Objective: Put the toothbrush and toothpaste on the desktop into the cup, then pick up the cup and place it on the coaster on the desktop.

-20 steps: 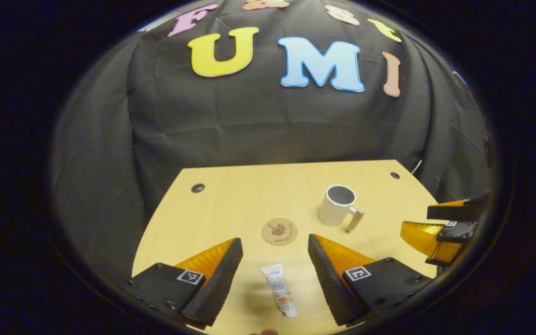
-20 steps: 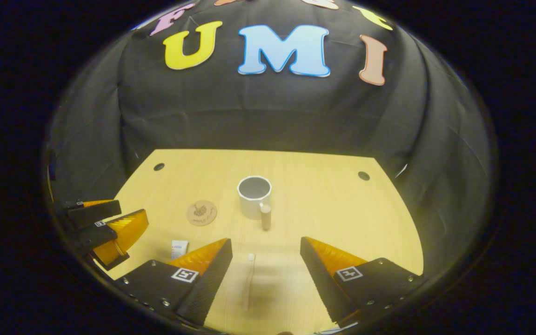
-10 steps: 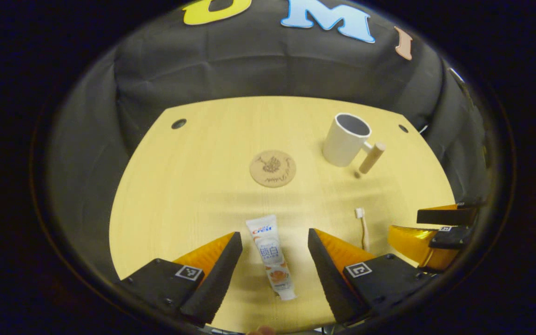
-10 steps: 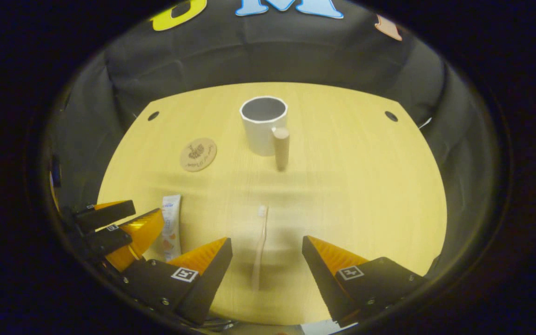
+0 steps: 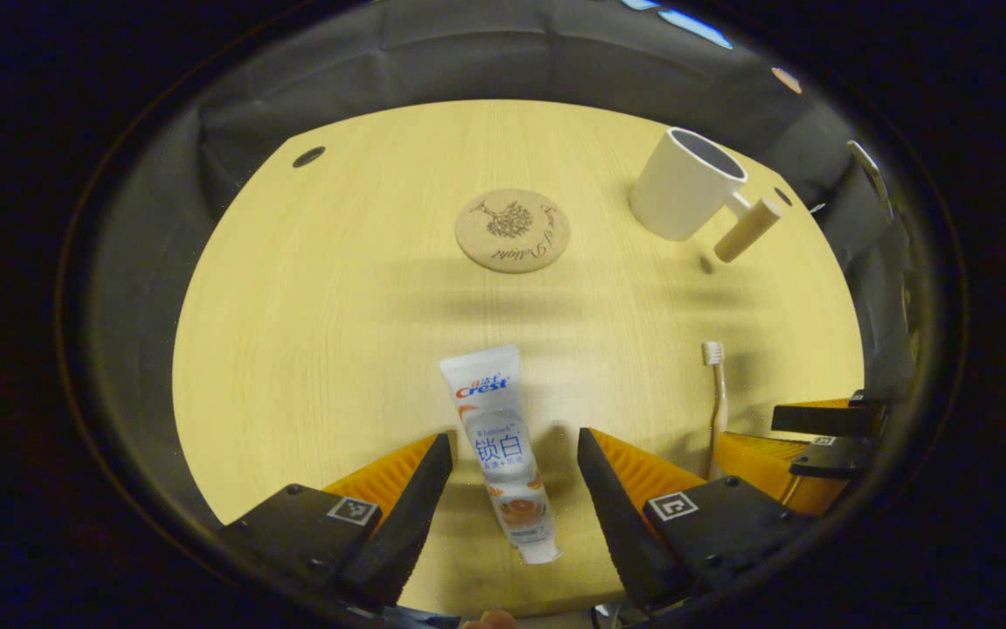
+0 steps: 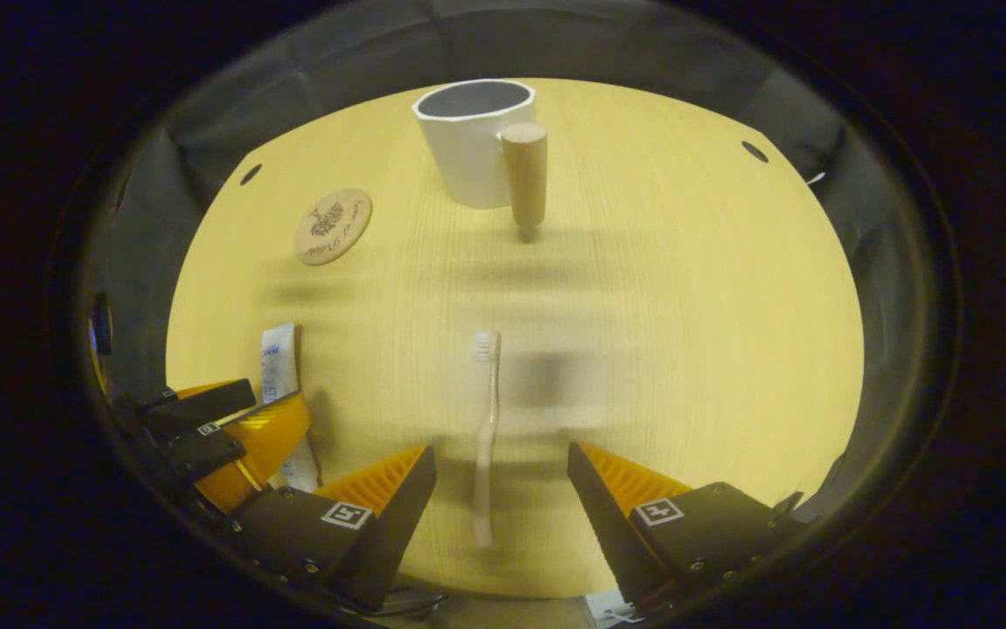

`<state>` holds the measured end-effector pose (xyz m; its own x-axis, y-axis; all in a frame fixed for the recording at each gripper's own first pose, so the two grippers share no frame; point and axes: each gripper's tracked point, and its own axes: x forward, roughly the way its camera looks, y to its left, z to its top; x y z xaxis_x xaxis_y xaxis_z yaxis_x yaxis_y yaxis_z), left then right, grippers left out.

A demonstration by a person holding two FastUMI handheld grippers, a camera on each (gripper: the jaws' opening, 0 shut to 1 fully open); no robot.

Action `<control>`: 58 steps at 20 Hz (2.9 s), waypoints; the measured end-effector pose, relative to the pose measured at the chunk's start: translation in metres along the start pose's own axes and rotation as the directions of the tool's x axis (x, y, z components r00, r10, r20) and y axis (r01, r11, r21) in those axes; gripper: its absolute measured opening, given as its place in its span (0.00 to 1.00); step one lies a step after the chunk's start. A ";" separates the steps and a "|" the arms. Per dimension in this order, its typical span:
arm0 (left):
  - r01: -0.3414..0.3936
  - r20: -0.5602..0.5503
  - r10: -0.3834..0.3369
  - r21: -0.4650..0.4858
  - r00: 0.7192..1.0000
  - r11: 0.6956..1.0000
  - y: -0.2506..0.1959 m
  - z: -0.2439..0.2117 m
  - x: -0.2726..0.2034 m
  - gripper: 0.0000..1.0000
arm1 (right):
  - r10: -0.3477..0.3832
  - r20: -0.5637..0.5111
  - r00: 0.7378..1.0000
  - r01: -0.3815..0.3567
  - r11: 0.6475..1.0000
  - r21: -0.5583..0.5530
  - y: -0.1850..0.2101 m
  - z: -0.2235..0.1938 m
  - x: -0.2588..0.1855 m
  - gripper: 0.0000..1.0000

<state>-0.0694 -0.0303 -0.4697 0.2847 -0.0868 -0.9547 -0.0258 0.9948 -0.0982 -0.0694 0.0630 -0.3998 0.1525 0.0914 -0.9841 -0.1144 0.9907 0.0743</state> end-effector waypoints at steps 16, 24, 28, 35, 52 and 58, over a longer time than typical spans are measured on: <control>-0.053 -0.168 0.050 -0.017 0.985 0.998 0.009 -0.001 0.014 0.95 | -0.071 -0.120 0.990 0.069 0.997 -0.018 -0.005 -0.009 0.022 0.92; -0.051 -0.239 0.048 -0.007 0.970 0.999 -0.009 0.048 -0.014 0.61 | -0.092 -0.124 0.988 0.091 0.996 -0.015 -0.010 -0.009 0.021 0.52; -0.051 -0.270 0.048 -0.003 0.962 0.999 -0.029 0.059 -0.002 0.51 | -0.080 -0.139 0.987 0.079 0.997 -0.011 -0.009 -0.010 0.020 0.35; -0.063 -0.275 0.054 -0.024 0.960 0.998 -0.021 0.053 -0.001 0.40 | -0.074 -0.140 0.987 0.075 0.997 0.008 -0.006 -0.012 0.018 0.11; -0.056 -0.249 0.041 -0.053 0.968 0.997 -0.017 0.054 -0.015 0.35 | -0.021 -0.092 0.996 0.026 0.999 0.045 -0.003 -0.004 0.015 0.02; -0.056 -0.245 0.039 -0.060 0.969 0.997 -0.015 0.054 -0.018 0.40 | -0.047 -0.055 0.997 0.049 0.998 0.042 -0.006 -0.001 0.025 0.08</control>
<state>-0.0228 -0.0412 -0.4359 0.0403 -0.0577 -0.9975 -0.0995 0.9931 -0.0615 -0.0656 0.0598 -0.4246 0.1036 0.0389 -0.9939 -0.0655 0.9973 0.0322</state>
